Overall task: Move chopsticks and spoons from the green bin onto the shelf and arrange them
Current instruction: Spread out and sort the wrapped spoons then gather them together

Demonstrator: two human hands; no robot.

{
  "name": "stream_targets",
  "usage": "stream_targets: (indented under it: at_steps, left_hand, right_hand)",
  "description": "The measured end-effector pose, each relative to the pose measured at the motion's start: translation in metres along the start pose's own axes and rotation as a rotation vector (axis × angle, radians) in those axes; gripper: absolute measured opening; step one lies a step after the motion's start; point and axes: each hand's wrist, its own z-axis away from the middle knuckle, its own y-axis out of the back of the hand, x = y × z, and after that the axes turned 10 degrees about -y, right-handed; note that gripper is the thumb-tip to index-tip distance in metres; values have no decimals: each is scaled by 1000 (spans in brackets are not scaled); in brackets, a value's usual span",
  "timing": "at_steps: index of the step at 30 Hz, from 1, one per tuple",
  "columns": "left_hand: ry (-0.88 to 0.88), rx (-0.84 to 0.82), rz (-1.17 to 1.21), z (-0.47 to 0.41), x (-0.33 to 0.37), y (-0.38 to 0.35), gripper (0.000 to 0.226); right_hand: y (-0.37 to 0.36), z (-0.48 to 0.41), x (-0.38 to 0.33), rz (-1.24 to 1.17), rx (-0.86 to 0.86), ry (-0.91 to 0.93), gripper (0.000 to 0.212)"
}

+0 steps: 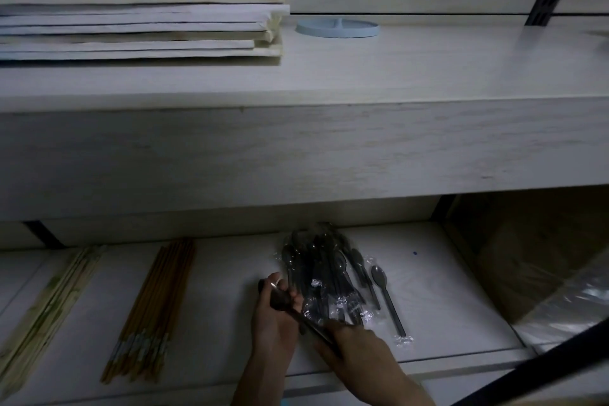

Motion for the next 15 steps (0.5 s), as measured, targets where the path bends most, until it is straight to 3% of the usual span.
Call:
stream_targets:
  at_steps: [5, 10, 15]
  left_hand:
    - [-33, -4, 2, 8, 2, -4, 20]
    - [-41, -28, 60, 7, 2, -2, 21]
    - [-19, -61, 154, 11, 8, -5, 26]
  right_hand:
    - [1, -3, 10, -92, 55, -1, 24]
    - [0, -2, 12, -14, 176, 57, 30]
    - [-4, -1, 11, -138, 156, 118, 27]
